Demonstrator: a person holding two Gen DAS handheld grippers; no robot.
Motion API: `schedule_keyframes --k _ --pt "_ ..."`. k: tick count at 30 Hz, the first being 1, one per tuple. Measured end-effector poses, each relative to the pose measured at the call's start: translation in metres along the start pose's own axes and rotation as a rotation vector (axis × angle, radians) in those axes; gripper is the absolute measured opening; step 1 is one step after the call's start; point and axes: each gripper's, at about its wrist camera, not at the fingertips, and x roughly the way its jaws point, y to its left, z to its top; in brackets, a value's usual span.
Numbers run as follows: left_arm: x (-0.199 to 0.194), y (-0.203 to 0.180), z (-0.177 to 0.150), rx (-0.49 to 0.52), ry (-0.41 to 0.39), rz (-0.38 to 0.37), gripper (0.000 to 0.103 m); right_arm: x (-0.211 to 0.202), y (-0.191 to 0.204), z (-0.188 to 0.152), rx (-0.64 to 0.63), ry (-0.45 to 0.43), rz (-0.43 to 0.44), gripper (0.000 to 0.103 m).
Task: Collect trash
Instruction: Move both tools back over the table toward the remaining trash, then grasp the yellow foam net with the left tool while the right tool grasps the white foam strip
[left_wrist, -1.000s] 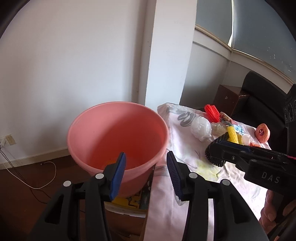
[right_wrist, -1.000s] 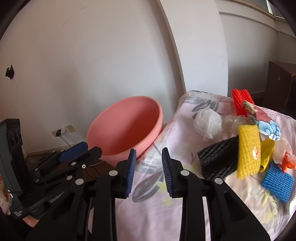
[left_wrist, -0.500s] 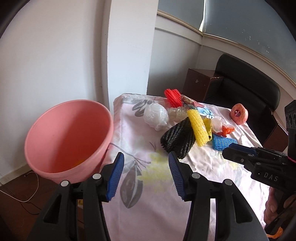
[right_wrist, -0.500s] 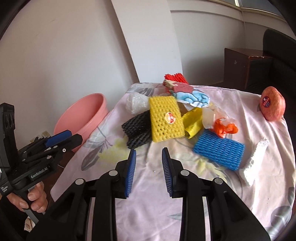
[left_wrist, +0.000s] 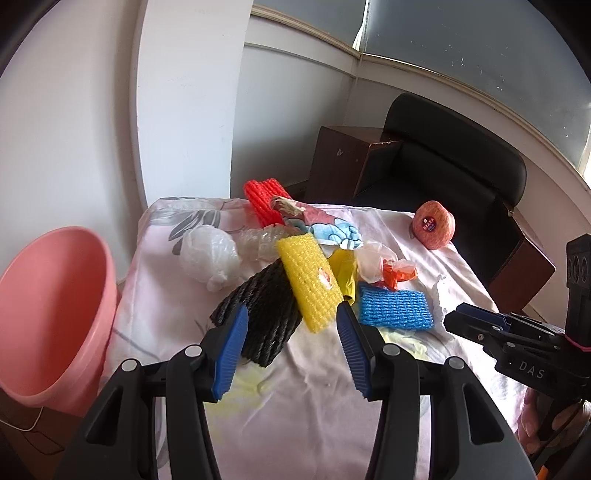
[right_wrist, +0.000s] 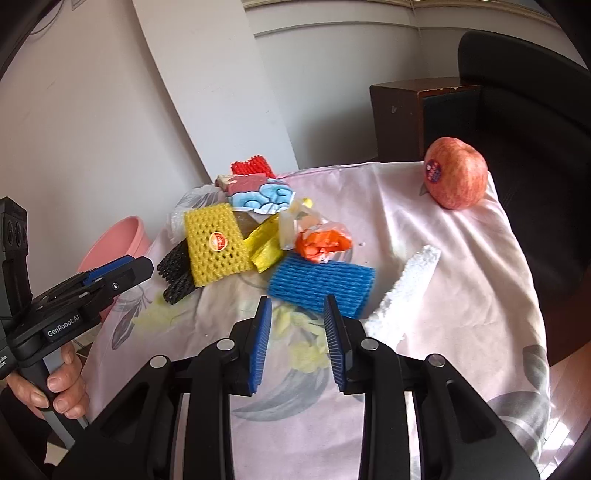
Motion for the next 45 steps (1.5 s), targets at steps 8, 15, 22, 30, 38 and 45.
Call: schedule_keyframes --k 8,15,22,30,38,45 --pt "0.042 -0.011 0.014 -0.013 0.057 0.001 0.049 -0.004 -0.031 0.0 0.065 -0.011 -0.027 0.039" --pt "0.063 -0.014 0.011 -0.018 0.096 0.043 0.041 -0.007 -0.047 -0.004 0.105 -0.014 -0.041 0.039" --pt "0.053 -0.017 0.007 -0.01 0.064 0.047 0.011 -0.004 -0.054 -0.007 0.132 -0.007 -0.045 0.039" --pt "0.018 -0.019 0.004 0.001 -0.003 0.018 0.01 0.006 -0.057 -0.006 0.179 0.009 -0.067 0.039" --pt "-0.002 -0.017 -0.002 -0.014 -0.013 -0.005 0.01 0.029 -0.054 0.002 0.23 0.036 -0.114 0.039" --pt "-0.009 -0.019 -0.006 -0.012 -0.016 -0.023 0.01 0.044 -0.051 -0.001 0.25 0.064 -0.162 0.039"
